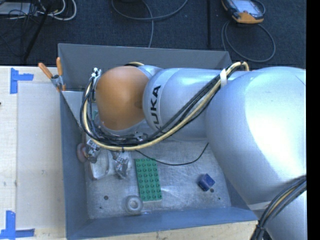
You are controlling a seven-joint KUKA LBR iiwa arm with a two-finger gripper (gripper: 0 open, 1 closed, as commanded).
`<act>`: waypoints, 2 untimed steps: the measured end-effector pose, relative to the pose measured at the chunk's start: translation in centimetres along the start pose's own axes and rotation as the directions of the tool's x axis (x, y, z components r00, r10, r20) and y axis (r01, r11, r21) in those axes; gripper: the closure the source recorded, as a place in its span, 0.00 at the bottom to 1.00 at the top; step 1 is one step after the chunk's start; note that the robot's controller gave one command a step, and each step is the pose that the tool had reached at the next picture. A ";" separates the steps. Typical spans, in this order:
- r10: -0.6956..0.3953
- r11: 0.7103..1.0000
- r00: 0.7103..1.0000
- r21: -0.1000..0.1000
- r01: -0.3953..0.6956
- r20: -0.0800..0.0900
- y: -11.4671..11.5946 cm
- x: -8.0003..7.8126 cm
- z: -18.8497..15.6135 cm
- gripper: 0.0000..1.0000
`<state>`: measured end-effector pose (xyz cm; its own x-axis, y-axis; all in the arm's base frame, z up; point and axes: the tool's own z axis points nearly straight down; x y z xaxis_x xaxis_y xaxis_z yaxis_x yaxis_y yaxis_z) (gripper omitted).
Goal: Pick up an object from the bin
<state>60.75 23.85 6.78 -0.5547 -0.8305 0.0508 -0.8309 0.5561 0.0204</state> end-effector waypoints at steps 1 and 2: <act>-0.001 1.000 1.000 -0.001 0.001 -0.003 0.0 0.1 0.0 1.00; 0.004 1.000 0.998 0.023 -0.005 0.055 0.1 0.4 -7.8 1.00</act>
Offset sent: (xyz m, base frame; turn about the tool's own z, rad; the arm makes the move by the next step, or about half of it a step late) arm 0.0000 0.0000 0.0000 0.0000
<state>60.79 23.81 14.54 -0.5596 -0.8288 -0.0040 -0.8288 0.5596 -0.0029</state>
